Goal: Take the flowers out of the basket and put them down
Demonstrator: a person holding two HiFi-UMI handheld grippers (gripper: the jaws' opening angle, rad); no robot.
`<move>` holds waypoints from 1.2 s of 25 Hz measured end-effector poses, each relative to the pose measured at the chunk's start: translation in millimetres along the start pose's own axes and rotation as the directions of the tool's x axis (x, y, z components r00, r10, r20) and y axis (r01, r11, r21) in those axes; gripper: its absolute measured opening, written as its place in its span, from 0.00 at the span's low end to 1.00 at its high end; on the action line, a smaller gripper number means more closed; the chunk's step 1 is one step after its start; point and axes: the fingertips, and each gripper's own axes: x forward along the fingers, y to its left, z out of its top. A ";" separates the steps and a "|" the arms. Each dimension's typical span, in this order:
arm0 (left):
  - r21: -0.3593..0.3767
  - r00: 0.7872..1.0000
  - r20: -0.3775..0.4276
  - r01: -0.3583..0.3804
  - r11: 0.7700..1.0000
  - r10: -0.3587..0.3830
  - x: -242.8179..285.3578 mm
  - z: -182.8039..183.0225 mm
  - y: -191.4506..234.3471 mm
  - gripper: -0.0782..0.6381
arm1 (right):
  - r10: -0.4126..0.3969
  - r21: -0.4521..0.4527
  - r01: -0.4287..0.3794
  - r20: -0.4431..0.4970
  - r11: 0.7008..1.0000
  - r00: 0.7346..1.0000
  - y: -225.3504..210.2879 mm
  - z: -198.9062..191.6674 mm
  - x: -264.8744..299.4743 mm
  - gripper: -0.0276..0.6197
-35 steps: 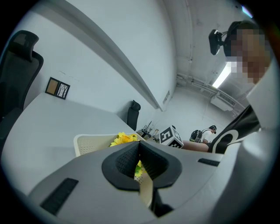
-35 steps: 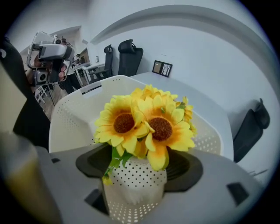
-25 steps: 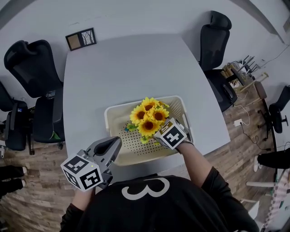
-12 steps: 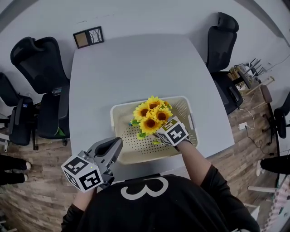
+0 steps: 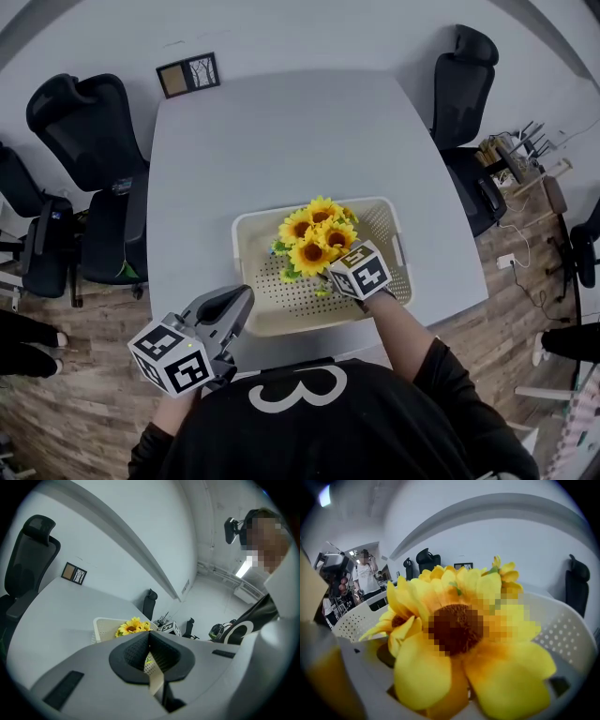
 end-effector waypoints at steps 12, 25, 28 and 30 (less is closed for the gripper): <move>0.016 1.000 -0.013 -0.013 1.000 0.013 -8.7 -1.8 -3.2 0.12 | 0.003 0.059 -0.009 0.098 0.998 0.995 -6.0 5.7 -4.3 0.65; 0.030 0.999 -0.011 -0.046 0.998 0.046 -20.8 -2.6 -4.8 0.12 | -0.016 -0.160 0.043 0.162 0.986 0.987 7.6 18.5 -9.9 0.51; 0.015 0.999 -0.009 -0.052 0.999 0.053 -21.1 -4.7 -3.5 0.12 | 0.022 -0.173 0.006 0.161 0.985 0.987 13.4 17.5 -7.6 0.40; 0.009 0.998 -0.009 -0.056 0.998 0.056 -21.5 -5.6 -3.5 0.12 | 0.040 -0.167 -0.013 0.163 0.986 0.986 13.8 16.5 -7.6 0.34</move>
